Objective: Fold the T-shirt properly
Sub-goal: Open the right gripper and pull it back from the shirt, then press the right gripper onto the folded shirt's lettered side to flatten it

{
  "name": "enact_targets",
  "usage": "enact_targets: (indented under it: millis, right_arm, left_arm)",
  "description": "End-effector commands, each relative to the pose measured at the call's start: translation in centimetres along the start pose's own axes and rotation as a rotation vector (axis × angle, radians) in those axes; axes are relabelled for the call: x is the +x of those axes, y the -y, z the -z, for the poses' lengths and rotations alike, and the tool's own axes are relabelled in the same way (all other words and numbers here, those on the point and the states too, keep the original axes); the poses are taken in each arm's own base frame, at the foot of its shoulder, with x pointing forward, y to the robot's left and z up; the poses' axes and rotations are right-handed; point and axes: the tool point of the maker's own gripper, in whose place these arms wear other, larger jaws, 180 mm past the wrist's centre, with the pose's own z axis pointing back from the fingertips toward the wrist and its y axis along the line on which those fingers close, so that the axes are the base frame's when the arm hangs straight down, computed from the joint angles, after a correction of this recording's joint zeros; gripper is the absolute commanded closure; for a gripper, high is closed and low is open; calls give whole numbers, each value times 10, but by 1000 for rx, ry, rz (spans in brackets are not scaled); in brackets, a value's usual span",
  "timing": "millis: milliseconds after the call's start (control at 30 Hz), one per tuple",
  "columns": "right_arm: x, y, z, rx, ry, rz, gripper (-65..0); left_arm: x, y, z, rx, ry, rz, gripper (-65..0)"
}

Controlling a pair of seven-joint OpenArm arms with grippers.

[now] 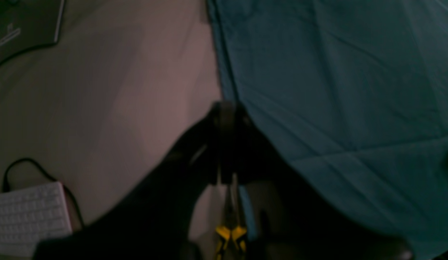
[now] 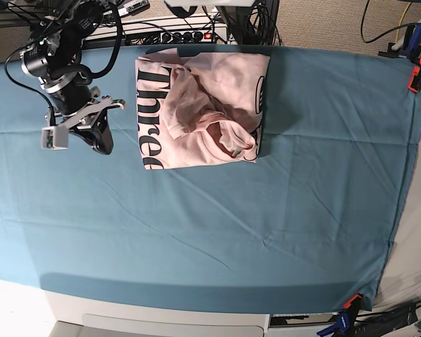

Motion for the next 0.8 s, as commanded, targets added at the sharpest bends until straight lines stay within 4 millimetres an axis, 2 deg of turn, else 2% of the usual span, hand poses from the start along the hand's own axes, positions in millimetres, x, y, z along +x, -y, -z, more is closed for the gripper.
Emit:
enact_targets:
  millis: [0, 100, 300, 433, 633, 767]
  right_arm:
    - [9, -3, 0, 2, 33, -7, 0]
    - [-4, 2, 6, -57, -26, 8, 0]
    - [-37, -30, 31, 22, -155, -19, 0]
    - [-51, -38, 41, 4, -222, -45, 0]
    - [-59, -22, 40, -106, -270, -52, 0]
    - [-69, -19, 39, -108, -303, -49, 0]
  left_arm:
    - [21, -8, -11, 23, 53, 27, 0]
    - [20, -8, -11, 23, 52, 27, 0]
    - [21, -7, -11, 18, 58, 25, 0]
    - [21, -7, -11, 18, 56, 24, 0]
    - [21, -7, -11, 17, 56, 24, 0]
    - [21, -7, -11, 17, 59, 24, 0]
